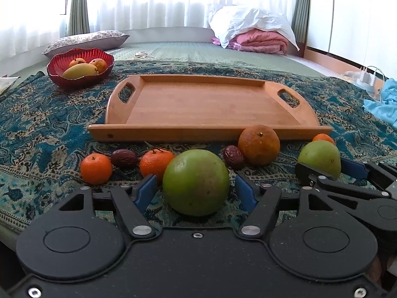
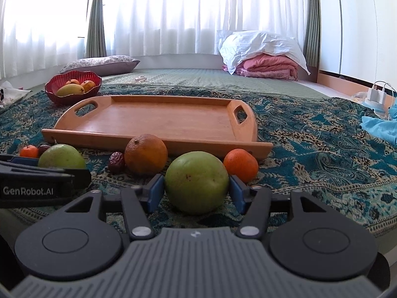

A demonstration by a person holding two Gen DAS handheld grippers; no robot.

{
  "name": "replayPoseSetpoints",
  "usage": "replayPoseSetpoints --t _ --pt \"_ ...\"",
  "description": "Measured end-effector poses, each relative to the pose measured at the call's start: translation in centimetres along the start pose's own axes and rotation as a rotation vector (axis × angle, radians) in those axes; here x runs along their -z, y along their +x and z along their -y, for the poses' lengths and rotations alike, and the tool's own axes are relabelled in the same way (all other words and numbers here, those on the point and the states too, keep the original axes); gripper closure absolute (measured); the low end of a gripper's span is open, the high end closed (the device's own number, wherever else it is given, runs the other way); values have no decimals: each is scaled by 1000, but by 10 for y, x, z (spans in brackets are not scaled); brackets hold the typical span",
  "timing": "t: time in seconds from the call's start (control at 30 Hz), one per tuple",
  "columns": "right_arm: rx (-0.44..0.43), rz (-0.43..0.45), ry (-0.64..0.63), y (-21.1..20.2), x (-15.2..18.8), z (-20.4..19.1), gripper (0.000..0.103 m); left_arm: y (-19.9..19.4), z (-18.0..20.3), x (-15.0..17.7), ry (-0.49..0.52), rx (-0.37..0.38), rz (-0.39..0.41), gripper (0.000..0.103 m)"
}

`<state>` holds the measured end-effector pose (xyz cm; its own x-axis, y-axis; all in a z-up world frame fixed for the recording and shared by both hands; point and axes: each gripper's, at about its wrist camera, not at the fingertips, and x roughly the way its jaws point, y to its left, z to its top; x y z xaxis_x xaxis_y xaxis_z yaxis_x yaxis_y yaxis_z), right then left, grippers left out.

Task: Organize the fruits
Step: 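Close the left tool on the green pomelo while the right tool grips its green fruit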

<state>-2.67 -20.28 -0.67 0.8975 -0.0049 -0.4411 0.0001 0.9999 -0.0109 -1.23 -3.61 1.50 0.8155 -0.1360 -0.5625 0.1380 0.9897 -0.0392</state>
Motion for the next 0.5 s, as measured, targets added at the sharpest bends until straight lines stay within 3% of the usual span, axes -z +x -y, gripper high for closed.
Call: replayPoseSetpoints --t 0.2,0.27,0.5 --pt "-8 -13 14 8 1 0 42 4 2 0 -5 0 -2 38" --pt "-9 -13 19 9 2 1 42 4 2 0 -3 -3 -2 47" --pt "-8 0 18 10 2 0 44 2 5 0 13 -21 1 48"
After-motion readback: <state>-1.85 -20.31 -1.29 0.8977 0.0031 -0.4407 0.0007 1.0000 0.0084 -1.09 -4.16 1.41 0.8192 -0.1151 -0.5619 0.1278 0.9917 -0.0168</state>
